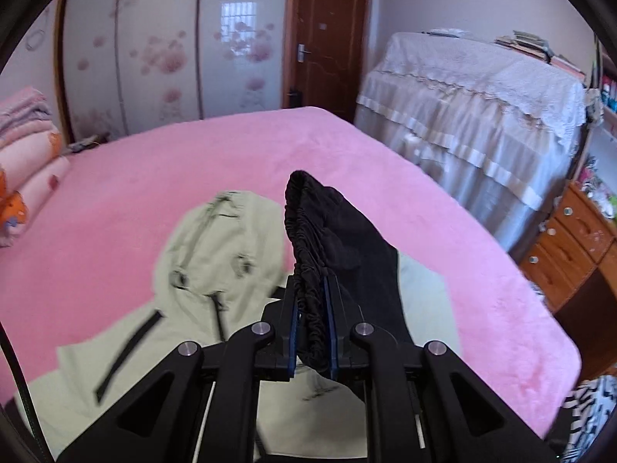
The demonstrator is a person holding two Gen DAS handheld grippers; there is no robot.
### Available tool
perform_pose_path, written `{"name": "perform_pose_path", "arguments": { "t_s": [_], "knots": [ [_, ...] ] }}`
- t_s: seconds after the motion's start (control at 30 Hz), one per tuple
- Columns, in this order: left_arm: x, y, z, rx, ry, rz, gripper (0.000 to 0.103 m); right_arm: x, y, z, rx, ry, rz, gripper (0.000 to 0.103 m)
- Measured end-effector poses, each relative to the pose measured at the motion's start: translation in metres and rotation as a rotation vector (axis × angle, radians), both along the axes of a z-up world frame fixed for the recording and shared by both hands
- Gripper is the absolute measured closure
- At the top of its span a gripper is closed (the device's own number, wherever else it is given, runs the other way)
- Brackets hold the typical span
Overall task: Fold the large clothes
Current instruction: 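Fold the black sleeve across the jacket front with the right gripper, release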
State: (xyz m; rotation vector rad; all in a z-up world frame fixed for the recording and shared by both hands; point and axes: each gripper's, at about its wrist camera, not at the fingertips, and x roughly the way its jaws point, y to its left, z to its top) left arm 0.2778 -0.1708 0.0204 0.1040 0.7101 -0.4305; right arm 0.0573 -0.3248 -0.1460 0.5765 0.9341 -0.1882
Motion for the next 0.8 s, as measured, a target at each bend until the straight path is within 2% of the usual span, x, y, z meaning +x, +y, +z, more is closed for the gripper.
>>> {"name": "perform_pose_path", "arguments": {
  "t_s": [0.1,0.17,0.37,0.43,0.47,0.5,0.53,0.57,0.6,0.63,0.8],
  "knots": [
    [0.009,0.026,-0.013,0.054,0.005,0.062,0.093,0.001,0.001,-0.003,-0.008,0.010,0.002,0.044],
    [0.014,0.042,-0.036,0.105,0.024,0.106,0.092,0.006,0.003,-0.005,-0.015,0.022,0.004,0.044],
    [0.023,0.085,-0.141,0.268,0.191,0.243,0.086,0.011,0.007,-0.005,-0.033,0.036,0.014,0.044],
    [0.025,0.098,-0.174,0.310,0.265,0.294,0.077,0.012,0.006,-0.006,-0.037,0.042,0.016,0.044],
    [0.026,0.106,-0.189,0.309,0.308,0.307,0.072,0.013,0.005,-0.005,-0.036,0.044,0.017,0.044],
    [0.025,0.112,-0.196,0.290,0.329,0.313,0.063,0.012,0.005,-0.004,-0.036,0.045,0.018,0.044],
    [0.023,0.118,-0.198,0.271,0.334,0.320,0.051,0.012,0.003,-0.003,-0.035,0.045,0.020,0.044],
    [0.022,0.124,-0.197,0.231,0.333,0.331,0.045,0.012,0.001,-0.001,-0.035,0.044,0.023,0.044],
    [0.020,0.129,-0.197,0.204,0.337,0.332,0.032,0.015,0.004,-0.001,-0.037,0.043,0.023,0.044],
    [0.022,0.132,-0.195,0.162,0.355,0.329,0.025,0.017,0.004,0.000,-0.039,0.042,0.023,0.044],
    [0.038,0.147,-0.201,0.018,0.436,0.337,0.024,0.027,-0.004,0.007,-0.065,0.026,0.023,0.044]
  ]
}}
